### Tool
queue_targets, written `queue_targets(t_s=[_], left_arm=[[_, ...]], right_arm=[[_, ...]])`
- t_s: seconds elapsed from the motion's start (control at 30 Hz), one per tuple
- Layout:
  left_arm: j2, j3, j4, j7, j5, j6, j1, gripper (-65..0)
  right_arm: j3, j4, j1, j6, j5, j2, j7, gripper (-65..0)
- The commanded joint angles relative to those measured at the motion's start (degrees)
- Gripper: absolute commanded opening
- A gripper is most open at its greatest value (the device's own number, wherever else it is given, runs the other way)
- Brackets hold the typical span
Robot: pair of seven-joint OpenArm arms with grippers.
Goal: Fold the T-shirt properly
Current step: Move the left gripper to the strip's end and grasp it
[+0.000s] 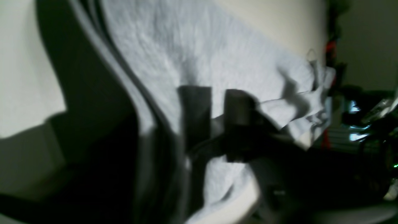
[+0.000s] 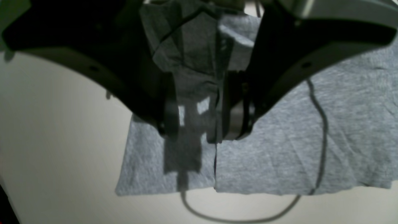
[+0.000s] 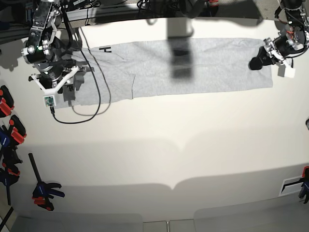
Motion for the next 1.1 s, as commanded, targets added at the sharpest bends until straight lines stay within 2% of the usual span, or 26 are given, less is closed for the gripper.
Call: queue_targets(t_s=[0.0,0.03,0.07,0.2,0.47,0.6,0.83,1.0,1.07], left_arm=[[-0.31,0.2,-0.46,0.61,2.82,2.09,0.87,-56.1],[-0.42,0.2,-0.46,-0.96,2.82,2.09,0.85,-62.1],[-0.72,0.2,-0.46,-2.6,2.82,2.09,0.85,-65.0],[-3.21,0.2,-0.46,-6.25,2.8,2.09,0.39,-65.0],[-11.19,0.2,-0.46,-4.94,4.31,2.09,-1.9,-65.0],[-13.77,0.2,-0.46,-4.07,5.81,2.21,-4.28,-65.0],[-14.51,0.2,2.21,-1.22,6.36,2.62,-6.38,-65.0],[-14.32,0.2,8.46,-1.27,12.07,2.71,-6.21,-65.0],[-14.21,0.2,11.41,-1.25,13.29,4.46,-6.08,-65.0]], right_arm=[[0.26,1.29,0.48,0.46,0.39,0.79,1.14,-42.3],[0.24,1.29,0.48,0.46,0.39,0.79,1.09,-42.3],[0.26,1.29,0.48,0.46,0.39,0.79,1.05,-42.3],[0.26,1.29,0.48,0.48,0.39,0.81,0.98,-42.3],[0.26,3.17,0.48,0.46,0.42,0.79,0.98,-42.3],[0.26,5.14,0.48,0.46,0.44,0.76,1.16,-42.3],[0.26,8.31,0.48,0.44,0.44,0.76,0.92,-42.3],[0.26,8.31,0.48,0.39,0.44,0.74,0.79,-42.3],[0.26,8.31,0.48,0.39,0.44,0.68,0.7,-42.3]])
